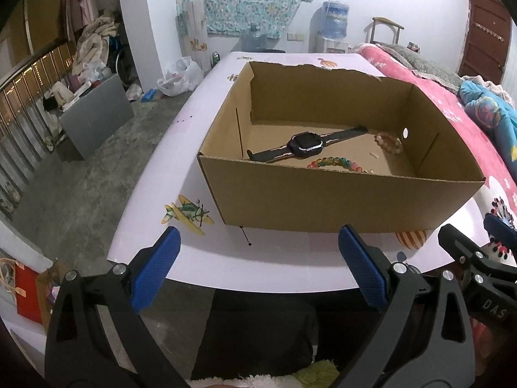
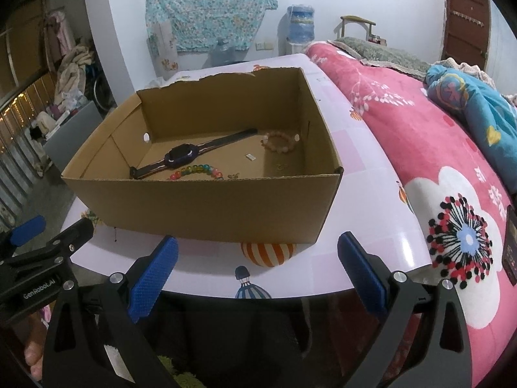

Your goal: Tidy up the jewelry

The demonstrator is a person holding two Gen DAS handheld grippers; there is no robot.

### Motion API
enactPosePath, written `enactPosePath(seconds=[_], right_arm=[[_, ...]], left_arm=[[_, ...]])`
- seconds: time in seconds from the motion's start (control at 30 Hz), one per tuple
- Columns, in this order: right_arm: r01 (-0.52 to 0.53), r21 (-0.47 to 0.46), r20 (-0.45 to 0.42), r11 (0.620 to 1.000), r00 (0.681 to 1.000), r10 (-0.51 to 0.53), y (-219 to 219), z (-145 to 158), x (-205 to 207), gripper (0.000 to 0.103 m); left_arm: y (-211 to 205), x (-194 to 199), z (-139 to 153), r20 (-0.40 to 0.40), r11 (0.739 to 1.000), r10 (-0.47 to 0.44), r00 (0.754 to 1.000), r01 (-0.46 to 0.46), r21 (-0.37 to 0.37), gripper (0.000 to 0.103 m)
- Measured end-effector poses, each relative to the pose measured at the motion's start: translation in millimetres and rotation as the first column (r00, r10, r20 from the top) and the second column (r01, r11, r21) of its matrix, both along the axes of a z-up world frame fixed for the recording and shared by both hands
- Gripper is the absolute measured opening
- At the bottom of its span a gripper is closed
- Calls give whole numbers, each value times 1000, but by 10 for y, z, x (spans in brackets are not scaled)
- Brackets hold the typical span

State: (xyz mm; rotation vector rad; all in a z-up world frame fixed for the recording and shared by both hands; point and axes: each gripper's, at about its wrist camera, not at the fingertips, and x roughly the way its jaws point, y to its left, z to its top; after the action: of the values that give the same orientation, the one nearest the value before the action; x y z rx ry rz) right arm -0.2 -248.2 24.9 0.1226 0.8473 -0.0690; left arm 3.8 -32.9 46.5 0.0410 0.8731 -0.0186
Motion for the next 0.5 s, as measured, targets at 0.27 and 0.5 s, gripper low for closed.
enactPosePath(seconds=[0.27, 0.5], right_arm=[[1, 1, -16, 1000, 1000, -1, -10, -15, 33, 96], [3, 1, -15, 1000, 1000, -3, -6, -11, 31, 96]], left_arm=[[-2, 24, -12, -13, 1000, 1, 1000, -1, -11, 95], [24, 68, -38, -26, 1000, 12, 1000, -12, -15, 95]])
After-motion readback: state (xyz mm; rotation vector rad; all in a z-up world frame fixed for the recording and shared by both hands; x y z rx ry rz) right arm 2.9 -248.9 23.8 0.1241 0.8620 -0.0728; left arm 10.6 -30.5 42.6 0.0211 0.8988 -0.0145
